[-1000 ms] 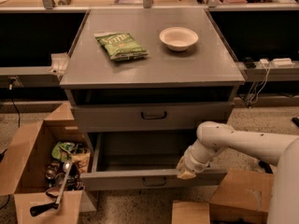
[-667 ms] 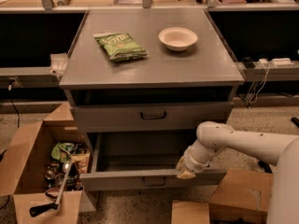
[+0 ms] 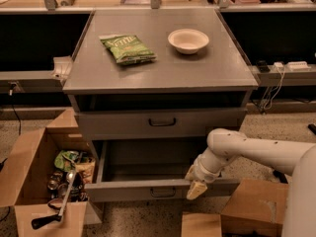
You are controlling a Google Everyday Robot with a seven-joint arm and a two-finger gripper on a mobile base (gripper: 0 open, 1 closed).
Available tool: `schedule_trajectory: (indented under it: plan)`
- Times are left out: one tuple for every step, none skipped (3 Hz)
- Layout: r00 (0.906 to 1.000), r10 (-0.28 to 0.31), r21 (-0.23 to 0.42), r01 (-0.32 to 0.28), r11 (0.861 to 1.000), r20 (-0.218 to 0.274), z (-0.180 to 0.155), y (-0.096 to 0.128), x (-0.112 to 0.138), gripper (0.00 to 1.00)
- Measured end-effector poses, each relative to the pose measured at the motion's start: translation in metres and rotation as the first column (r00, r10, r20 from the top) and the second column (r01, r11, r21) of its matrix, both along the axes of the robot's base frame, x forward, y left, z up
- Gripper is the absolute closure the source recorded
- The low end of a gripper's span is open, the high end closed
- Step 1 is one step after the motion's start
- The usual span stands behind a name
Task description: Open middle drawer
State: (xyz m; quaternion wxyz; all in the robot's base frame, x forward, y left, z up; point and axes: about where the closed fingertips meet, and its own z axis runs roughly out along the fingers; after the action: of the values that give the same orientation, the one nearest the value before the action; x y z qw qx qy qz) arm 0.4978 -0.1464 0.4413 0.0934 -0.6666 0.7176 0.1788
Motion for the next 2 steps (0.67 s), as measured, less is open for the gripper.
schedule_trajectory:
  plan:
    - [1.0,0.0,0.0,0.0,1.0,0.0,0.0,0.0,0.0,0.0]
    - [1.0,0.0,0.0,0.0,1.0,0.0,0.0,0.0,0.0,0.0]
